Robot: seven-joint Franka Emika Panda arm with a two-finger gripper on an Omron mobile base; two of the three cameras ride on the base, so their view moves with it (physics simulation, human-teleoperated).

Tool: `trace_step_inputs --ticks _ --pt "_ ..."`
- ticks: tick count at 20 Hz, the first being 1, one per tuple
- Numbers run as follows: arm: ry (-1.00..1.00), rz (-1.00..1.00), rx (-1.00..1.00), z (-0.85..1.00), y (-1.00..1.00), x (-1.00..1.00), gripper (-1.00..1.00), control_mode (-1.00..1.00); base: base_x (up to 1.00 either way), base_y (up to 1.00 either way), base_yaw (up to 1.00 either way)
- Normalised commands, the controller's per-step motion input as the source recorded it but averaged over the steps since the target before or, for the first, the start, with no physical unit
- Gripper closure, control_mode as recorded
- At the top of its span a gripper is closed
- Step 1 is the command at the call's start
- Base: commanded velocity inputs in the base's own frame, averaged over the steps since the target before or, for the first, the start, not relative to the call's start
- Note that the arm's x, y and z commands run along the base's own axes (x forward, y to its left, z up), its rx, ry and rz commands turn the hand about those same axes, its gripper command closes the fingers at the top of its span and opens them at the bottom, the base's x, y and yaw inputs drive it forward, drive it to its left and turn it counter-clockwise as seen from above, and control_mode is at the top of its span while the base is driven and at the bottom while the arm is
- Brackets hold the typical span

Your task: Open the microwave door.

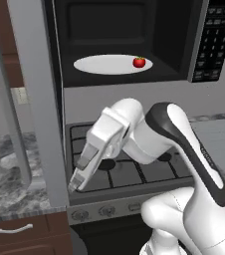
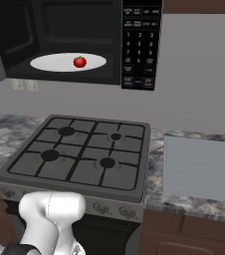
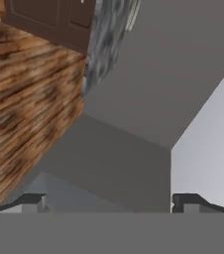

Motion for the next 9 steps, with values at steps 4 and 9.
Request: trace_step_inputs --ticks 4,9 --pt "-0.15 -0.03 0.00 0.01 -0.05 -0.30 -1.00 -1.00 0.00 0.00 0.00" --pt "-0.07 -0.16 0.00 0.04 -0.53 0.00 -1.00 -1.00 0.00 0.00 0.00"
